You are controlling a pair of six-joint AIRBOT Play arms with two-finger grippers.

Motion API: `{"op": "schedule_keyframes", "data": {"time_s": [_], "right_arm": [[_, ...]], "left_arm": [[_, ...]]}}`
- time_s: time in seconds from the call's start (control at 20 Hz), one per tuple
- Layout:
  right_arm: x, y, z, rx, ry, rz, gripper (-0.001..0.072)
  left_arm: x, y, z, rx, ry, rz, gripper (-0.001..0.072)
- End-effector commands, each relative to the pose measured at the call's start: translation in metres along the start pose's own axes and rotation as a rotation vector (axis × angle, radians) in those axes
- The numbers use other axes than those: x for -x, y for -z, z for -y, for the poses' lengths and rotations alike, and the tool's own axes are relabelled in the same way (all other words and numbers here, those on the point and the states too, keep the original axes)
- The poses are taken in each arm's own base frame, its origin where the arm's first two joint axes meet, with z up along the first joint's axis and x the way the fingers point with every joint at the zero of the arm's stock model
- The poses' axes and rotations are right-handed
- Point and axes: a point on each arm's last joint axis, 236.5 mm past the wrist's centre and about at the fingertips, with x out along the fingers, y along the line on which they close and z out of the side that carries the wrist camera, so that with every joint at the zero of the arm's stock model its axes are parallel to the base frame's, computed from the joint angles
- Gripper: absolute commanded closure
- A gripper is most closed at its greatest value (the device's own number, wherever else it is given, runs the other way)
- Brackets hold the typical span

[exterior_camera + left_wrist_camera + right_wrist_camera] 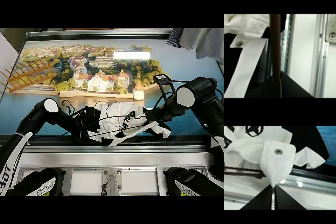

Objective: Fold the clothes and pants, and hang the long-sleeved shirts on hangers.

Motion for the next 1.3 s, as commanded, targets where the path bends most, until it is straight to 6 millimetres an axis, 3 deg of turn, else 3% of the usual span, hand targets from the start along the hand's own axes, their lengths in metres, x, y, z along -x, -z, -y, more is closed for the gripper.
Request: {"op": "schedule_keyframes", "data": {"time_s": [0.0, 0.15, 0.25, 0.6, 0.85, 0.95, 1.25], "right_arm": [[0.008, -0.006, -0.005, 0.048, -0.018, 0.025, 0.0694], [0.025, -0.018, -0.012, 0.060, -0.036, 0.088, 0.0695], [0.031, -0.023, -0.027, 0.088, -0.076, 0.123, 0.0695], [0.045, -0.039, -0.119, 0.193, -0.328, 0.259, 0.0695], [0.044, -0.037, -0.176, 0.275, -0.422, 0.301, 0.0695], [0.043, -0.038, -0.187, 0.293, -0.437, 0.315, 0.0695], [0.039, -0.047, -0.196, 0.290, -0.450, 0.339, 0.0695]], "left_arm": [[-0.007, 0.000, -0.001, 0.020, 0.027, 0.005, 0.0695], [-0.011, 0.001, -0.005, 0.029, 0.029, 0.004, 0.0695], [-0.011, 0.000, -0.008, 0.030, 0.017, 0.007, 0.0695], [-0.011, -0.001, -0.011, 0.030, 0.004, 0.010, 0.0694], [-0.011, -0.001, -0.011, 0.031, 0.004, 0.010, 0.0694], [-0.011, -0.001, -0.011, 0.031, 0.004, 0.010, 0.0695], [-0.011, -0.001, -0.011, 0.031, 0.004, 0.010, 0.0694]]}}
